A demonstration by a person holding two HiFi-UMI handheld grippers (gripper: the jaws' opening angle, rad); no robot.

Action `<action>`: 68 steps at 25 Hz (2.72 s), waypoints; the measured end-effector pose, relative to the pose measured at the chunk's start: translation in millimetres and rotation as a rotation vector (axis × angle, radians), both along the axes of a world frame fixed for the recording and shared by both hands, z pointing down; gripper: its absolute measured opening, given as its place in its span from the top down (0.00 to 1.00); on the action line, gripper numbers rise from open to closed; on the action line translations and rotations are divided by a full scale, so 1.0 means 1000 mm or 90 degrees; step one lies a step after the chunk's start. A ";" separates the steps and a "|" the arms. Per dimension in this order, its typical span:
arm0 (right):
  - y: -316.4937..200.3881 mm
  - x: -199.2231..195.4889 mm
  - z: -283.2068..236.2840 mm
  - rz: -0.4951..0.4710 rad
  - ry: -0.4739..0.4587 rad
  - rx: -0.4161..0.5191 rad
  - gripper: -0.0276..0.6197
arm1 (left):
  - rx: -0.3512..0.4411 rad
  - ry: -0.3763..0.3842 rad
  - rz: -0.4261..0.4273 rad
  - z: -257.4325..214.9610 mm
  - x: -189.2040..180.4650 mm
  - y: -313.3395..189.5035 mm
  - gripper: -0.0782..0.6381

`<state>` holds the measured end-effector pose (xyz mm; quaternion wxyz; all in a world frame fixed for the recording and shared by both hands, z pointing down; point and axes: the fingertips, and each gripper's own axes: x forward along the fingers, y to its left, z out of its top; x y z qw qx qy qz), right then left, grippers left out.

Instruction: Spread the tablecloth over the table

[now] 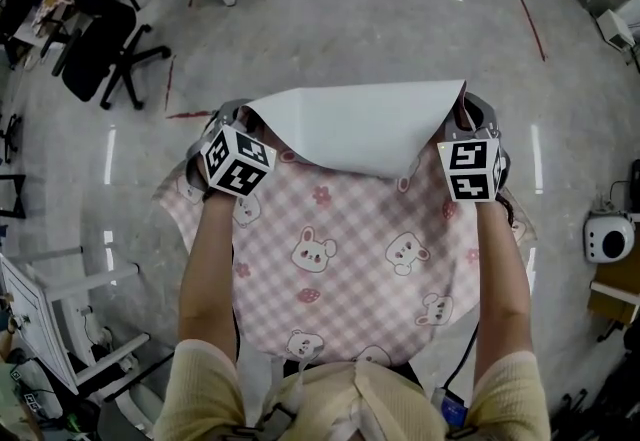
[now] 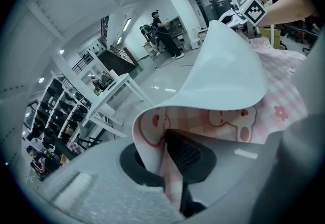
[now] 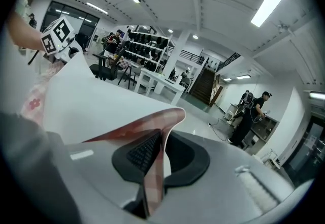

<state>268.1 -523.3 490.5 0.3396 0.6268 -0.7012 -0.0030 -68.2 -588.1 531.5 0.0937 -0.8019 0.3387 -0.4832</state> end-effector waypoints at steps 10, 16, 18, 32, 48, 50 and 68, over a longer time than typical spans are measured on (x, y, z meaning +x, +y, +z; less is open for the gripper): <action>-0.014 -0.002 0.038 -0.024 0.024 -0.032 0.88 | -0.024 -0.003 0.007 0.031 -0.005 -0.008 0.83; -0.018 0.001 0.058 -0.023 0.026 -0.051 0.87 | -0.030 -0.005 0.003 0.044 -0.006 -0.015 0.81; -0.020 0.001 0.062 -0.027 0.034 -0.054 0.86 | -0.029 -0.007 0.001 0.048 -0.006 -0.016 0.80; -0.029 0.022 0.066 0.008 0.043 -0.037 0.68 | 0.002 0.020 -0.047 0.054 -0.015 -0.027 0.65; -0.020 0.017 0.049 0.022 0.015 -0.017 0.64 | 0.045 0.052 -0.074 0.032 -0.023 -0.022 0.56; -0.018 0.016 0.046 0.019 0.014 -0.017 0.64 | 0.046 0.048 -0.071 0.032 -0.025 -0.020 0.56; 0.022 -0.032 0.034 -0.025 -0.017 -0.027 0.67 | 0.096 -0.005 0.092 0.016 0.022 0.043 0.57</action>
